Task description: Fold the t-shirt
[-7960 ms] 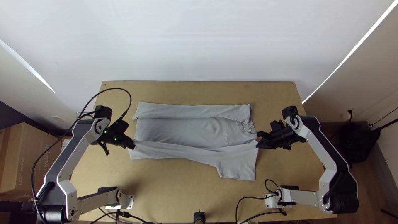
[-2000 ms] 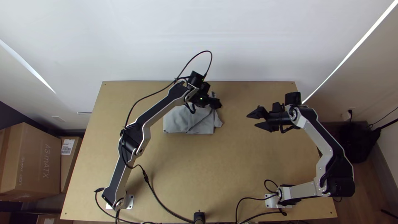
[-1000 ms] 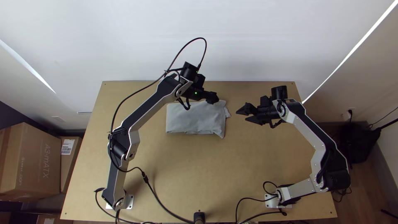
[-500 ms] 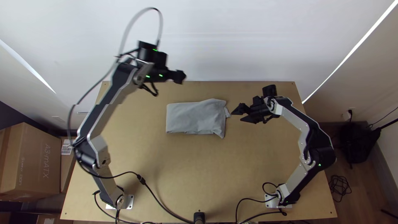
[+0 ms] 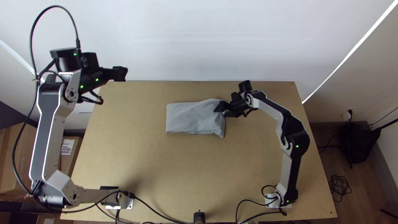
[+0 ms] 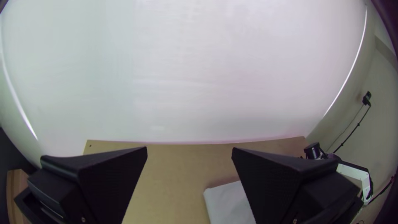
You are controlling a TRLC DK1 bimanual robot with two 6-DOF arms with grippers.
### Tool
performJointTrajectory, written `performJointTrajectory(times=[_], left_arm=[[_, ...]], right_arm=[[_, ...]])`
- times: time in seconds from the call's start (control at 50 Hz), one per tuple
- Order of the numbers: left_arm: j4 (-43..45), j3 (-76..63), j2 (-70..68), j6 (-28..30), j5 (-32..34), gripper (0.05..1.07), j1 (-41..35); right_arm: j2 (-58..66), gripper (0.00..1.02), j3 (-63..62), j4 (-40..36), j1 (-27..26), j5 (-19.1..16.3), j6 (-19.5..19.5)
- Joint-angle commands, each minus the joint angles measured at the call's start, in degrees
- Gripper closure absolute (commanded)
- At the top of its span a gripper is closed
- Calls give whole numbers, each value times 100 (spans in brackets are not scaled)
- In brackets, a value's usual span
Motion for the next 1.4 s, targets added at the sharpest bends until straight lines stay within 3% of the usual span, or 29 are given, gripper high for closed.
performJointTrajectory(times=[0.0,0.28,0.42,0.46,0.54,0.66,0.9,1.08,1.38], left_arm=[[110,-504,-577,150,2,10,287],[-13,-988,-1394,177,107,10,955],[-57,-1005,-1508,229,151,10,1122],[-57,-1005,-1526,247,151,10,1166],[-74,-1005,-1535,247,151,10,1175],[-83,-1005,-1543,273,151,10,1184],[-65,-1058,-1508,344,151,10,1210],[-13,-1111,-1499,344,204,10,1210],[189,-1181,-1412,317,424,10,1219]], right_arm=[[422,4,337,3,294,-42,6],[862,4,926,-41,663,-33,85],[941,10,944,-41,663,-60,94],[949,22,909,-41,663,-60,85],[985,61,865,3,663,-60,85],[888,99,636,188,567,-60,94],[378,99,-120,715,-137,-24,279],[-61,99,-673,1128,-1103,37,437],[-527,99,-1262,1752,-2896,547,964]])
